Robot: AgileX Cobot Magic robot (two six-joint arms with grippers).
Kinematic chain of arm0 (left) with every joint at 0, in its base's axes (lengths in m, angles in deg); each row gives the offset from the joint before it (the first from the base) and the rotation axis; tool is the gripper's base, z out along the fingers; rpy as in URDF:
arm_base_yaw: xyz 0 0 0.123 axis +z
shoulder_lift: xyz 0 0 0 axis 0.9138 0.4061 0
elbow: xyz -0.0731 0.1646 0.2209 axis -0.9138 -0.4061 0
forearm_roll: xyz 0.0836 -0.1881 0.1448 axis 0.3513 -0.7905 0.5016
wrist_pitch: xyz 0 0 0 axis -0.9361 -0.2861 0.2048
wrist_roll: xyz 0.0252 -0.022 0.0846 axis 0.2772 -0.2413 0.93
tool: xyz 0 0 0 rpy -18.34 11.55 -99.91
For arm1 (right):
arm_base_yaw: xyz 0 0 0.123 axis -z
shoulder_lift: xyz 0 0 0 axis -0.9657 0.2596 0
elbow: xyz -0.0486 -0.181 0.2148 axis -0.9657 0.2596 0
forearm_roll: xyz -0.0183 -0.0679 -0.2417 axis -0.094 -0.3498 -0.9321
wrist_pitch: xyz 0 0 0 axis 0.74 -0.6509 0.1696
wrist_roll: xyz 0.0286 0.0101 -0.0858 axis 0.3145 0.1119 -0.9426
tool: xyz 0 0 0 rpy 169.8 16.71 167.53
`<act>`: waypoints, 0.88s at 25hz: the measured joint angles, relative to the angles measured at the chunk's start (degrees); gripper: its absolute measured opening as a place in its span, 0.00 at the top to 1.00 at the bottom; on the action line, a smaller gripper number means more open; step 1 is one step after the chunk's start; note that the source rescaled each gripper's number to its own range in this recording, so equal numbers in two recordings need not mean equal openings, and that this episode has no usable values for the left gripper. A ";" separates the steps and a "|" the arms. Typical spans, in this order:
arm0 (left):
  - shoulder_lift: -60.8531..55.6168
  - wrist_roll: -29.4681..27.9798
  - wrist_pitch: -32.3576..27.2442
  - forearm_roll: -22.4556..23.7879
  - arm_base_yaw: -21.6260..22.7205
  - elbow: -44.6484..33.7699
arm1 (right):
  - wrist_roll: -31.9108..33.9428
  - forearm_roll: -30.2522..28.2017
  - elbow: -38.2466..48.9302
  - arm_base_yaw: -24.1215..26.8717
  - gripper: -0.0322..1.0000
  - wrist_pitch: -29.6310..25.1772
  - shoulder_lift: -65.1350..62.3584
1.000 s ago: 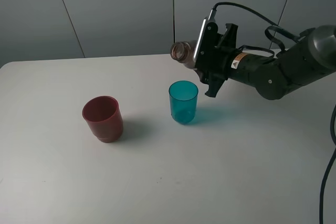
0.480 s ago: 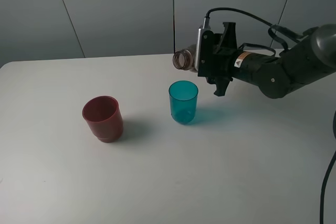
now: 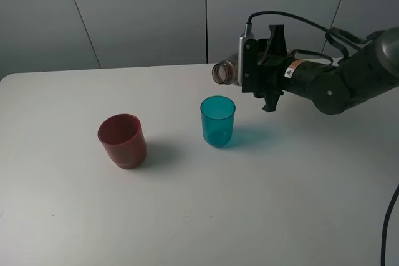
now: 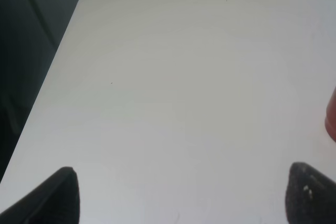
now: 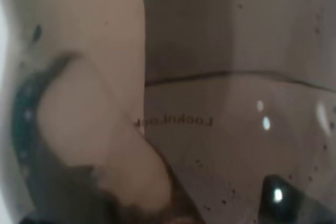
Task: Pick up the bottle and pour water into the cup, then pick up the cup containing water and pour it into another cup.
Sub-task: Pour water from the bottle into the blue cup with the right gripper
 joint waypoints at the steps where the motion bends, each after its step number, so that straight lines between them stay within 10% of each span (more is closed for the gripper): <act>1: 0.00 0.00 0.00 0.00 0.00 0.00 | -0.78 -0.10 0.00 0.14 0.97 0.00 0.00; 22: 0.00 -0.40 0.00 0.00 0.00 0.00 | -12.59 -0.60 0.00 0.52 0.97 0.00 0.00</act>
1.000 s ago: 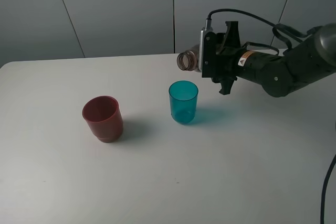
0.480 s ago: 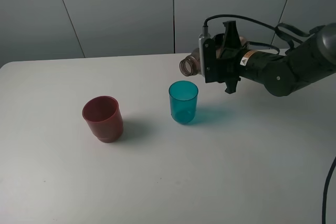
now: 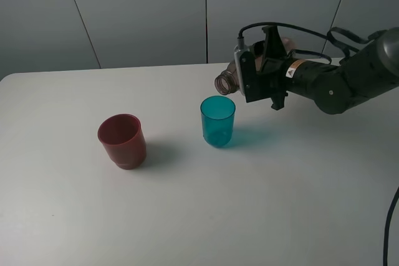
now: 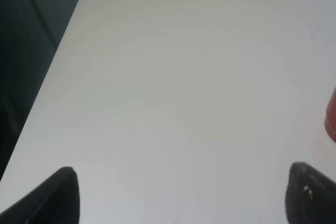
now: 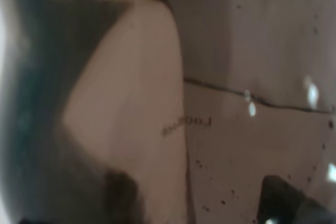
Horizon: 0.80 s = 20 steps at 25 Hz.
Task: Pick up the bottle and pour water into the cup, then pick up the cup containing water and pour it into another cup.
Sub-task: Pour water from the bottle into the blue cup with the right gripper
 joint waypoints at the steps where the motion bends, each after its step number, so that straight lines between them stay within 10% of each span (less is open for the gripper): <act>1: 0.00 0.00 0.00 0.00 0.00 0.00 | -0.14 0.00 0.00 0.00 0.97 0.00 0.00; 20: 0.00 0.00 0.00 0.00 0.00 0.00 | -6.53 0.97 0.00 0.00 0.97 1.25 0.00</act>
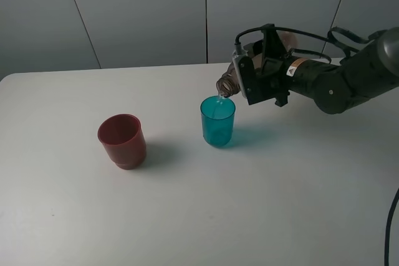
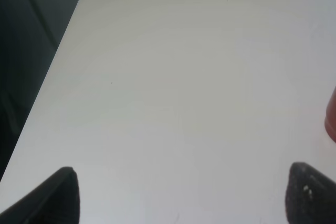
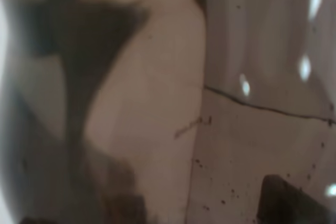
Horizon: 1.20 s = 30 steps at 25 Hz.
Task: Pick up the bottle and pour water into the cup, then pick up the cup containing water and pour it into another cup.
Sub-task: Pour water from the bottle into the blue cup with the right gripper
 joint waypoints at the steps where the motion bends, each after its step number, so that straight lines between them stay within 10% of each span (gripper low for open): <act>1: 0.00 0.00 0.00 0.00 0.00 0.00 | -0.28 0.00 0.00 0.00 0.97 0.10 0.00; 30: 0.00 0.00 0.00 0.00 0.00 0.00 | -7.18 -1.47 0.00 0.00 0.97 0.76 -0.09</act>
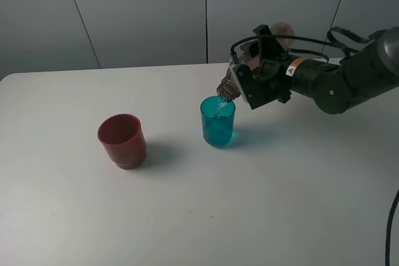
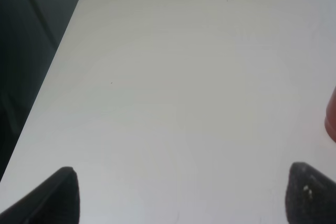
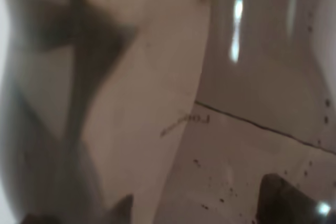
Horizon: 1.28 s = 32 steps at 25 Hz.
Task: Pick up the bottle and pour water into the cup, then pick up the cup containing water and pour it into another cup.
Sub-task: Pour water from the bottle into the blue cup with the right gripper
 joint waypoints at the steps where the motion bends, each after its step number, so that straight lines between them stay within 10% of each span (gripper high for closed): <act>1: 0.00 0.00 0.00 0.00 0.00 0.00 | -0.13 -0.13 0.00 0.00 0.97 0.00 0.00; 32: 0.00 0.00 0.00 0.00 0.00 0.00 | -4.53 -7.43 -0.53 0.00 0.97 2.45 0.00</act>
